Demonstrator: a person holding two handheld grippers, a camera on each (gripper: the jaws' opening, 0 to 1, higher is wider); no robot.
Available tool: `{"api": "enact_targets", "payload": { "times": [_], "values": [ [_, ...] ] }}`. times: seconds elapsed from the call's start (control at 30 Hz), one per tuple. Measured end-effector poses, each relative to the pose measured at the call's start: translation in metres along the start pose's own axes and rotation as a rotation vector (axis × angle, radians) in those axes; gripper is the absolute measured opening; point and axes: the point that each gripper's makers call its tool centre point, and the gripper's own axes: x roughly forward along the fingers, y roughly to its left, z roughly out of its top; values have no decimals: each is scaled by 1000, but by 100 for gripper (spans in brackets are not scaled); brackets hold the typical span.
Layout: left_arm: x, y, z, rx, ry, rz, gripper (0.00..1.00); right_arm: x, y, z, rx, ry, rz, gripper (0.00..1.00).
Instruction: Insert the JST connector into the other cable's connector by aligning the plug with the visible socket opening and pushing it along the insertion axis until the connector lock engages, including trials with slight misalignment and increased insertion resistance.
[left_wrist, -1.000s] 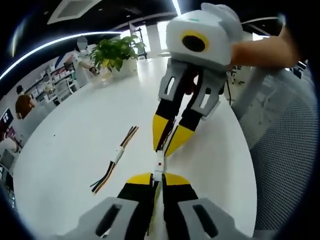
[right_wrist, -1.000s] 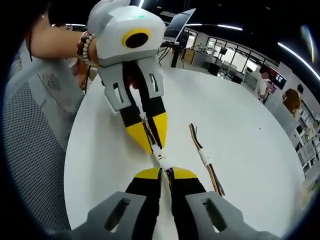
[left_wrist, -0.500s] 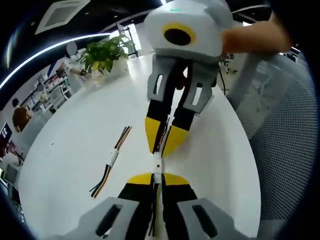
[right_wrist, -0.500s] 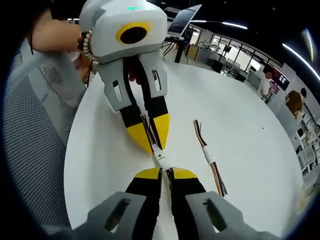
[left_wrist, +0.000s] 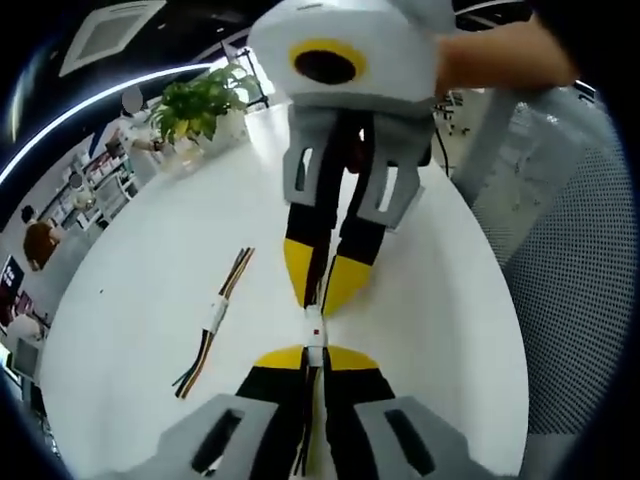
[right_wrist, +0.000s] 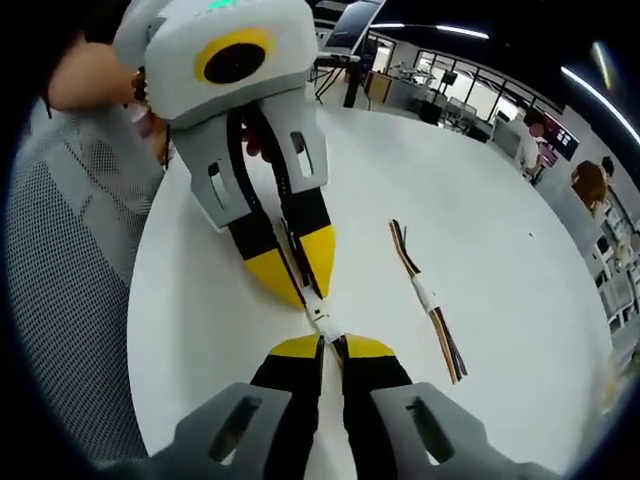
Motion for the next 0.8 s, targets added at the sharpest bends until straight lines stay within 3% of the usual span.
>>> {"api": "enact_targets", "payload": {
  "times": [0.43,0.53,0.8],
  "values": [
    [1,1,0,-32,-21,1,0,-2,1,6,57,-34,18,4],
    [1,0,0,-30,-24,-5,0,-1,3,7,-6,-24,15,4],
    [1,1,0,-38,-36,-5,0,0,3,8,31,-21,15,4]
  ]
}}
